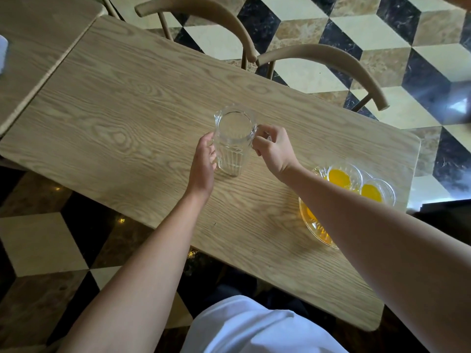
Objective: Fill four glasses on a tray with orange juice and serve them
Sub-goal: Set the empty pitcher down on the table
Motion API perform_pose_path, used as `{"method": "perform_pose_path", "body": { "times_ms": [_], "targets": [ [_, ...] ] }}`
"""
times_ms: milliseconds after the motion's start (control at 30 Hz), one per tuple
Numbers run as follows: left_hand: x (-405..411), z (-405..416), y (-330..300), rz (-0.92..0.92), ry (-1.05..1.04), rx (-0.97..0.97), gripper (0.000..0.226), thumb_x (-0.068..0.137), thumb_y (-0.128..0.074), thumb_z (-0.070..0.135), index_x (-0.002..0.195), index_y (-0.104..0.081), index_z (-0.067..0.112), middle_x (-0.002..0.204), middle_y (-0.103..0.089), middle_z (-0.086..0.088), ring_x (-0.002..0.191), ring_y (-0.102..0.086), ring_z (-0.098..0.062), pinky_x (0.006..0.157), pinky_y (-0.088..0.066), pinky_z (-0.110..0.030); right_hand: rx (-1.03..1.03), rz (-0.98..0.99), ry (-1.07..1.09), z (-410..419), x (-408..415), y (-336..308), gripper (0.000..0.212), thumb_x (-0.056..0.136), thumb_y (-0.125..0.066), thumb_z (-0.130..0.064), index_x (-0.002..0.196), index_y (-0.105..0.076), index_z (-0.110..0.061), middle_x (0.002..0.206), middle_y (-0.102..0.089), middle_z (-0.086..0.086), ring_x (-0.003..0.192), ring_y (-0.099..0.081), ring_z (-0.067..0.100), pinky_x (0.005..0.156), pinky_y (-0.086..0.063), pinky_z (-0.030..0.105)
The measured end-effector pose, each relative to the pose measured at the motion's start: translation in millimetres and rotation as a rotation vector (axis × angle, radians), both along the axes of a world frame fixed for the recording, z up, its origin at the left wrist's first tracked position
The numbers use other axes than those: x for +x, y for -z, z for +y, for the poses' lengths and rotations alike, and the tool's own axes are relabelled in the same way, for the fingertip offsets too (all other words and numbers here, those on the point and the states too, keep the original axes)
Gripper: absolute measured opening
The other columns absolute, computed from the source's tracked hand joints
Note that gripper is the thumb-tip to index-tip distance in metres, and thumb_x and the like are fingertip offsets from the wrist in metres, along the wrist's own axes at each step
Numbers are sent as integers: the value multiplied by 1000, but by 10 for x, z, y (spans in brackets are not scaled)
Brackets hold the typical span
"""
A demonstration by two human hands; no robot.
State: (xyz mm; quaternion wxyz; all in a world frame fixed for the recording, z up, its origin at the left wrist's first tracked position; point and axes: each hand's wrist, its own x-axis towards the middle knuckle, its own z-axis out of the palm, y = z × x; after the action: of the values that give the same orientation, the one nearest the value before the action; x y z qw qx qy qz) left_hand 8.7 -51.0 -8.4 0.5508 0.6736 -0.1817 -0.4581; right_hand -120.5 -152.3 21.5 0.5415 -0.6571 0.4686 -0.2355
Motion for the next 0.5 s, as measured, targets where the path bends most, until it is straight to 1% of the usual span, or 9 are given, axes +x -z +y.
{"method": "perform_pose_path", "body": {
  "times_ms": [33,100,133,200,267,367,433,500],
  "targets": [
    [0,-2,15,1,-3,3,31,112,-24,31,136,-43,37,135,-48,1,119,-53,-7,104,-37,-33,2,6,5,2,1,-4,10,62,-52,-19,55,-47,-15,56,-45,0,61,-40,15,60,-33,30],
    [6,5,43,-14,24,7,35,112,-27,33,143,-44,36,141,-47,0,132,-49,-14,111,-38,-37,-3,21,14,2,-4,-28,11,62,-54,-21,56,-45,-19,58,-44,-3,62,-39,14,61,-33,31],
    [22,14,54,-21,36,6,36,111,-28,36,143,-46,36,144,-48,0,136,-48,-16,113,-37,-40,-10,31,19,4,-6,-39,12,62,-55,-21,57,-43,-20,59,-43,-6,62,-38,13,61,-33,30],
    [68,21,39,-26,10,9,39,103,-30,44,135,-52,41,145,-52,-2,137,-49,-18,110,-40,-42,-34,49,17,17,-24,-56,12,63,-57,-22,61,-45,-22,63,-45,-9,64,-40,11,60,-34,28],
    [110,11,-21,-52,-49,8,46,93,-31,41,132,-55,40,141,-57,-3,132,-53,-17,104,-44,-41,-54,56,5,37,-53,-65,10,64,-58,-23,70,-50,-21,69,-50,-10,68,-44,10,63,-37,27],
    [84,26,-149,-92,-149,-9,47,90,-33,36,132,-54,36,134,-62,-2,119,-60,-11,91,-49,-34,-32,40,9,70,-129,-85,25,66,-60,-24,90,-55,-15,81,-54,-9,71,-47,10,63,-39,23],
    [-27,114,-278,-181,-220,-49,41,89,-38,29,125,-58,28,121,-66,0,105,-63,-10,83,-50,-32,-14,-7,42,100,-226,-110,36,68,-63,-22,101,-57,-12,94,-58,-5,82,-55,15,69,-45,23],
    [-215,246,-410,-314,-213,-172,32,88,-42,15,113,-61,22,102,-67,-2,94,-63,-14,82,-51,-35,-5,-32,105,150,-414,-136,39,70,-64,-22,107,-59,-10,102,-61,-4,92,-59,15,76,-49,23]
  ]
}}
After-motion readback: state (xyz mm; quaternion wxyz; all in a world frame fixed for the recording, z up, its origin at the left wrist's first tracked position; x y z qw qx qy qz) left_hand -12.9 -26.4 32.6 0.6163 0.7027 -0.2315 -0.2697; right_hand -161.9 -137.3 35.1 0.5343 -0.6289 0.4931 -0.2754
